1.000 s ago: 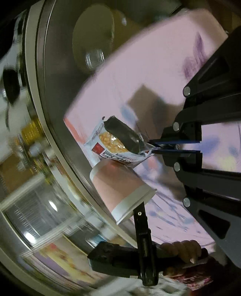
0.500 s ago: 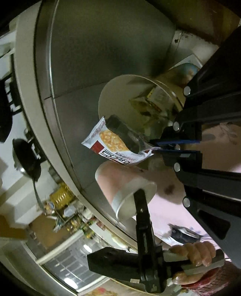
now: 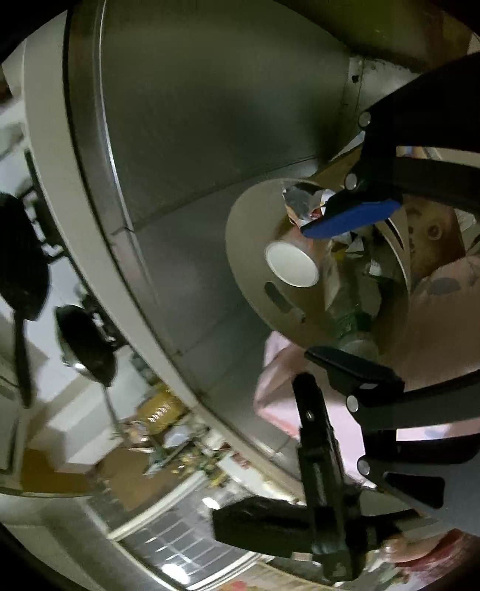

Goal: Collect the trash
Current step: 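Carry cup and chip bag to the bin and open both grippers, then move both grippers back over the table, then grasp the white milk carton with the left gripper while the right grasps the white tissue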

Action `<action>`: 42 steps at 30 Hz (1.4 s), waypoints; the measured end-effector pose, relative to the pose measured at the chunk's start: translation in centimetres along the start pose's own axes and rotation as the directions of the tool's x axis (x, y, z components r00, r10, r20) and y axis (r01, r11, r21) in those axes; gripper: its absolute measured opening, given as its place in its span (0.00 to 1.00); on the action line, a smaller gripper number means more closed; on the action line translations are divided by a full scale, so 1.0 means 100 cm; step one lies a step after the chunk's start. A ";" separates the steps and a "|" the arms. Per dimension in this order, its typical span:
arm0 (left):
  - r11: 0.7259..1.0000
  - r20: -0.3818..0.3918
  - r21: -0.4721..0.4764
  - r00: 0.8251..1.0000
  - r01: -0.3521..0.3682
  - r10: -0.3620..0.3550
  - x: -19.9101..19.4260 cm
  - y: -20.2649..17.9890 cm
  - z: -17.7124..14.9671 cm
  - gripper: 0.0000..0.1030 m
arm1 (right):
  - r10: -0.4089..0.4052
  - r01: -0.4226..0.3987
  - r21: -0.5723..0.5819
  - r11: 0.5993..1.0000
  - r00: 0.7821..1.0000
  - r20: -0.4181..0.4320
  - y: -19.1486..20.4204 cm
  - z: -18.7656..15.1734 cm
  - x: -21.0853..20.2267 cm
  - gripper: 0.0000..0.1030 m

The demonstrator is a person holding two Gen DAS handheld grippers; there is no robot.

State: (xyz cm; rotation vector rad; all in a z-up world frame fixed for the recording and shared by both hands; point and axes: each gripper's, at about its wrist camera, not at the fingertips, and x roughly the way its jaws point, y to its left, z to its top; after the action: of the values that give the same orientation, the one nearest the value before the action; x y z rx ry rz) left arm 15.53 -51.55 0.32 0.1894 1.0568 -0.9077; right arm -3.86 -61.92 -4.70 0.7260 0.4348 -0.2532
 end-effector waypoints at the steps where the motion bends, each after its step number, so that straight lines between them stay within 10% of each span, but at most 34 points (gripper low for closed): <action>1: 1.000 0.016 0.008 1.000 0.000 0.000 -0.006 -0.001 -0.002 0.40 | 0.005 -0.005 0.015 1.000 1.000 0.012 -0.001 -0.004 -0.008 0.57; 18: 0.998 0.099 0.020 0.994 -0.058 0.056 -0.129 0.038 -0.176 0.40 | 0.137 -0.140 -0.014 0.990 0.984 -0.110 0.079 -0.062 -0.037 0.57; 28: 0.957 0.160 -0.181 0.953 -0.228 0.257 -0.207 0.136 -0.255 0.54 | 0.198 -0.235 -0.110 0.966 0.941 -0.273 0.167 -0.113 -0.022 0.57; 32: 0.925 0.191 -0.211 0.915 -0.316 0.356 -0.224 0.159 -0.248 0.66 | 0.198 -0.259 -0.157 0.953 0.926 -0.323 0.195 -0.133 -0.017 0.57; 42: 0.902 0.153 -0.103 0.889 -0.420 0.431 -0.181 0.173 -0.158 0.68 | 0.194 -0.261 -0.140 0.955 0.908 -0.370 0.192 -0.143 -0.006 0.57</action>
State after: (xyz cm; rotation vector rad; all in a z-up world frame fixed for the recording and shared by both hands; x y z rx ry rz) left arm 14.17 -22.01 2.24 0.2704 0.8370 -0.4787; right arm -1.56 -38.15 -2.74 0.6309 0.6998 0.1442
